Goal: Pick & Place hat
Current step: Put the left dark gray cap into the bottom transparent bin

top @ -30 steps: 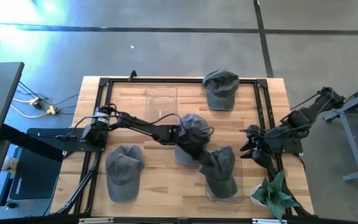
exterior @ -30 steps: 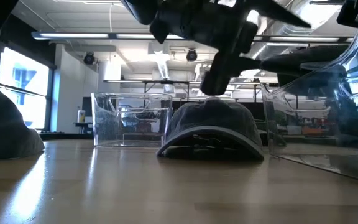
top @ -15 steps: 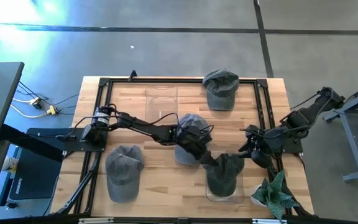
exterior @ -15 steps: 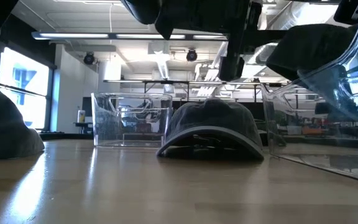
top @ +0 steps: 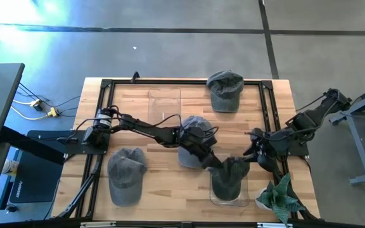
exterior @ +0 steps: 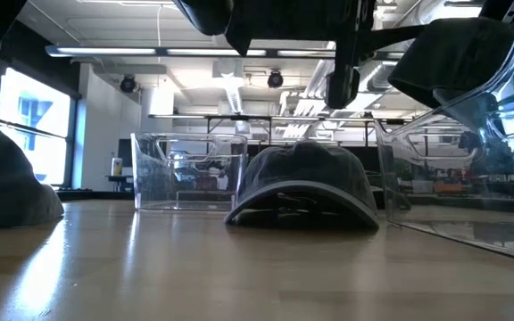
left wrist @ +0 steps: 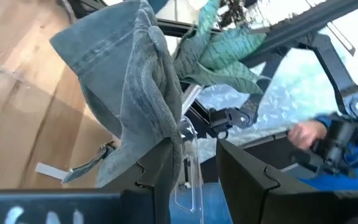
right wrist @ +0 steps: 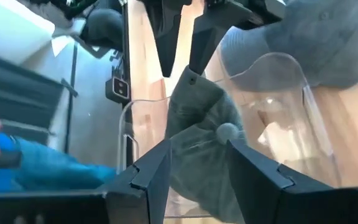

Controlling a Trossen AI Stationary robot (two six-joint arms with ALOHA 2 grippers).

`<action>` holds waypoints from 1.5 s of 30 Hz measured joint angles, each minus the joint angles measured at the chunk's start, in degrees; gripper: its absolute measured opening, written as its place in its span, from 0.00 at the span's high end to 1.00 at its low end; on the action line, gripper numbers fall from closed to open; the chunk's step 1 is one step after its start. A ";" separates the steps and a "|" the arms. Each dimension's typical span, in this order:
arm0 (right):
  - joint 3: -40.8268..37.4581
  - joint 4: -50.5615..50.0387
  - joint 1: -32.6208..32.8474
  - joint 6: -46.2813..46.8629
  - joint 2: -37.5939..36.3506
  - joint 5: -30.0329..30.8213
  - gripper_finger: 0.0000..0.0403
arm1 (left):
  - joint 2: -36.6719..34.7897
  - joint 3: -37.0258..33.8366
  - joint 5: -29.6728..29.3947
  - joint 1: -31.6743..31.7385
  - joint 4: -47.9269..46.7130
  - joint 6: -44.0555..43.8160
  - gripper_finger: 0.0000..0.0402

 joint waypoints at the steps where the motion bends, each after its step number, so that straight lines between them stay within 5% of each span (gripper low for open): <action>1: 0.00 -0.05 -0.35 -2.07 0.00 -0.43 0.61 | 0.00 0.00 0.41 0.00 0.04 0.44 0.70; 12: 0.00 -1.29 -9.07 -17.33 0.31 -8.60 0.30 | 0.00 0.00 0.57 -0.02 0.07 0.71 0.70; 25: -7.95 0.42 -21.81 -35.61 7.10 -36.19 0.33 | 0.00 0.00 -0.20 -0.02 0.20 0.71 0.70; 30: -11.79 13.21 -21.89 -26.63 6.97 -48.42 0.39 | -0.02 0.00 -1.19 -0.02 0.34 0.71 0.70; 34: -11.40 21.03 -20.29 -19.29 6.97 -52.52 0.46 | -0.04 0.00 -1.10 0.00 1.66 1.64 0.70; 45: -10.49 25.13 -11.93 -9.98 6.93 -47.08 0.97 | -0.09 0.00 0.12 0.00 15.21 7.39 0.69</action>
